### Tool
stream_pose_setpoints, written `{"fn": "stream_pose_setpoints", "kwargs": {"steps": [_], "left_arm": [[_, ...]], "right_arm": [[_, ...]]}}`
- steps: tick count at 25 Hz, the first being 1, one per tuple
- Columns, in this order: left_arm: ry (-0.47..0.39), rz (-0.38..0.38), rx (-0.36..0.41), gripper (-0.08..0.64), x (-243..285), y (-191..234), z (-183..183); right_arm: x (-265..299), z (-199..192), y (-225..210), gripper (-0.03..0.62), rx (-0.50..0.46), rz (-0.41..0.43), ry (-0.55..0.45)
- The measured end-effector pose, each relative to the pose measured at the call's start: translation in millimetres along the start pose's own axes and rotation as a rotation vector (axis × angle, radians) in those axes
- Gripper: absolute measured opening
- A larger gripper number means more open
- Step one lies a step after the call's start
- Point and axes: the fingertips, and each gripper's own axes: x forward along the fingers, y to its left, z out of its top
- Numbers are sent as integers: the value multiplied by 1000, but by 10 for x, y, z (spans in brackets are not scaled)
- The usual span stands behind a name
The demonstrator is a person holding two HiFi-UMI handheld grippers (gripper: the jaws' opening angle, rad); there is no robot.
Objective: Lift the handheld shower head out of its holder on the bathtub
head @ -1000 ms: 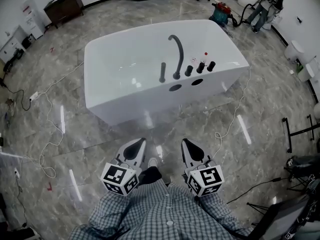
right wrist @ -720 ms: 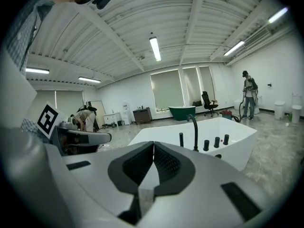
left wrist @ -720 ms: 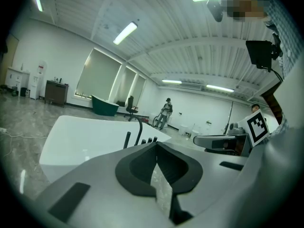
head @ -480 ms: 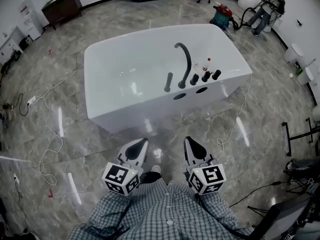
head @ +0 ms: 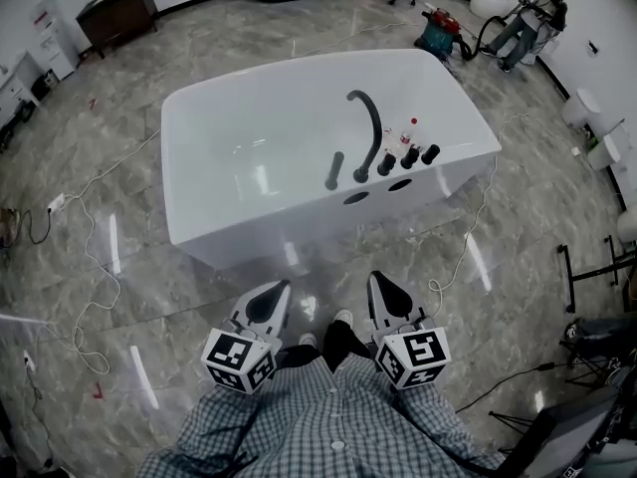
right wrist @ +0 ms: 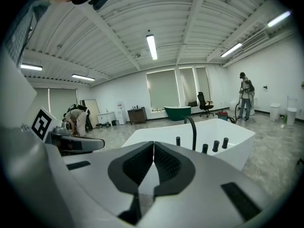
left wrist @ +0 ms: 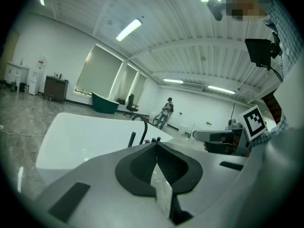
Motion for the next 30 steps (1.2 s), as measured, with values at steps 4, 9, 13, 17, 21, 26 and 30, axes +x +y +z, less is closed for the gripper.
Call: {"fn": "stream_pose_setpoints", "kwargs": {"steps": [4, 9, 13, 17, 21, 26, 30], "left_arm": [[4, 12, -3, 6, 162, 79, 50], [7, 38, -9, 6, 500, 235, 168], [12, 63, -11, 6, 833, 466, 298], [-15, 85, -14, 6, 1255, 598, 509], [-30, 94, -9, 6, 1714, 581, 772], [-21, 126, 2, 6, 1966, 787, 927], [-19, 150, -4, 6, 2127, 880, 938]], "right_arm": [[143, 58, -168, 17, -15, 2, 9], [485, 170, -450, 17, -15, 26, 13], [887, 379, -666, 17, -38, 66, 5], [1282, 545, -987, 17, -49, 98, 16], [1580, 768, -1352, 17, -40, 133, 22], [2003, 899, -1438, 17, -46, 199, 22], [2238, 868, -1492, 17, -99, 253, 29]]}}
